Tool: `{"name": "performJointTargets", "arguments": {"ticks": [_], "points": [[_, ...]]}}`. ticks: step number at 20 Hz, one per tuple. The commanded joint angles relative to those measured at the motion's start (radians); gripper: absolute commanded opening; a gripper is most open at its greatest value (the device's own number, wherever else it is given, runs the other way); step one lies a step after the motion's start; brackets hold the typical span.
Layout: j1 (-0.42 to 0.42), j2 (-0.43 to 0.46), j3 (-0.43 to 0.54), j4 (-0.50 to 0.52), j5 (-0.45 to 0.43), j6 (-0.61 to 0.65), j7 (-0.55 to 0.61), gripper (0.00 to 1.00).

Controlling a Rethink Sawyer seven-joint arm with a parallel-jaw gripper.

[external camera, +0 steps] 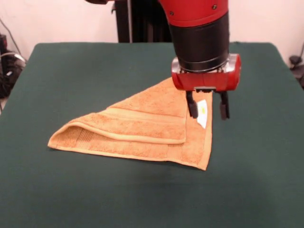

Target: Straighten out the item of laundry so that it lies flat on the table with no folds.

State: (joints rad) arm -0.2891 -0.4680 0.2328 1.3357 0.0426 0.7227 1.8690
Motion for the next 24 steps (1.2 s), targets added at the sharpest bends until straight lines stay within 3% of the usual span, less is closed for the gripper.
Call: {"name": "performJointTargets", "arguments": {"ticks": [1,15,24], "points": [[0.002,0.089,0.059,0.157,-0.063,-0.126,0.012,1.00],[0.007,0.216,0.057,-0.030,-0.107,-0.084,-0.002,1.00],[-0.039,0.195,0.077,-0.016,-0.124,-0.036,-0.071,1.00]]}}
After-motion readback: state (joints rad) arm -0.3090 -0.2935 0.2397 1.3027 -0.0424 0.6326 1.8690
